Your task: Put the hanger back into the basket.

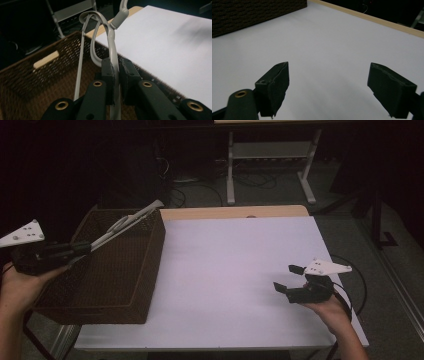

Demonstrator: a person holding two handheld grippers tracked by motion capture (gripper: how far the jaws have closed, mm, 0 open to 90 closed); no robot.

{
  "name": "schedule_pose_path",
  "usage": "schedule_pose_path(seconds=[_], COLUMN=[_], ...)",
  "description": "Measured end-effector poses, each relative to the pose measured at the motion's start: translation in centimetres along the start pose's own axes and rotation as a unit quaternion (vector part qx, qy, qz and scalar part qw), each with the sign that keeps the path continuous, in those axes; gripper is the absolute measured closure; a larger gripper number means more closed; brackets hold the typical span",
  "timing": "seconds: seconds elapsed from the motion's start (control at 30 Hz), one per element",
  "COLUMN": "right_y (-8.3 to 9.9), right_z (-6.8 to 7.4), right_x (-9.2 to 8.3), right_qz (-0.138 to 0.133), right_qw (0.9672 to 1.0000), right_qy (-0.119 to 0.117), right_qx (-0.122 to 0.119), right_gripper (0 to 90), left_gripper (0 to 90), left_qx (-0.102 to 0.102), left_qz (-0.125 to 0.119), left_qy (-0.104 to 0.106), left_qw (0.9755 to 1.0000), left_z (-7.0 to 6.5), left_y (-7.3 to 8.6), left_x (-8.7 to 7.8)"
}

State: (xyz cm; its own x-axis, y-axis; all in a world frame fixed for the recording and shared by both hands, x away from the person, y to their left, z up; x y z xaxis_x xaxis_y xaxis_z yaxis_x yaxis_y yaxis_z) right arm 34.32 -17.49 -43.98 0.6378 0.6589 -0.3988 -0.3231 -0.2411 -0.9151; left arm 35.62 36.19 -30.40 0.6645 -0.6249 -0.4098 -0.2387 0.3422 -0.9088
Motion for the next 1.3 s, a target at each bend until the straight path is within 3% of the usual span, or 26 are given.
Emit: schedule_pose_path(seconds=[0.17,0.43,0.7,0.73,0.77,0.83,1.0,1.3], right_y=[0.0,-0.1,-0.1,-0.1,-0.1,-0.1,-0.4,-2.8], right_z=[0.0,0.0,0.0,0.0,0.0,0.0,0.1,1.3], right_x=[0.1,0.2,0.2,0.2,0.2,0.1,0.1,-0.3], right_qz=[0.001,0.001,0.001,0.001,0.001,0.002,-0.001,-0.033], right_qw=[1.0000,1.0000,1.0000,1.0000,1.0000,1.0000,1.0000,0.9992], right_qy=[0.000,0.000,0.001,0.001,0.001,0.000,-0.004,-0.021], right_qx=[0.000,-0.001,-0.002,-0.002,-0.002,-0.001,-0.002,0.008], right_gripper=[17.1,17.0,17.0,17.0,17.0,17.0,17.0,14.9], left_gripper=[82.8,82.6,81.7,80.5,80.5,69.3,54.2,35.5], left_qx=[-0.020,-0.032,-0.036,-0.029,-0.024,-0.038,-0.048,-0.068], left_qz=[0.007,0.026,0.042,0.042,0.034,0.017,-0.002,-0.058], left_qy=[-0.007,-0.008,-0.002,-0.005,-0.005,-0.005,-0.002,0.027], left_qw=[0.9997,0.9991,0.9985,0.9987,0.9991,0.9991,0.9988,0.9956], left_z=[0.9,1.4,1.6,1.7,1.8,2.0,1.6,-1.2], left_y=[1.7,3.8,4.9,5.0,4.9,4.5,3.6,0.1], left_x=[-0.5,-0.1,1.4,1.4,1.5,1.6,1.8,2.7])
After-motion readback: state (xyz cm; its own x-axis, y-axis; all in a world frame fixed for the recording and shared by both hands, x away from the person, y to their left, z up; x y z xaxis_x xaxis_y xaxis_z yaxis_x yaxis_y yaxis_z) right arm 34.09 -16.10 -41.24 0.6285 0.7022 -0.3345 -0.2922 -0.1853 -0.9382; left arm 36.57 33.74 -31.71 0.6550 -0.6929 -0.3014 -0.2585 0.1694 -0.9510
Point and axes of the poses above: each handheld gripper's, and its own axes: x roughly forward along the jaws, y roughly out of its underside, z roughly to its left, the point moved 10 cm from there along x, roughly forward along the jaws, and after that the axes turned 5 degrees about -z, right-handed, at the moved point
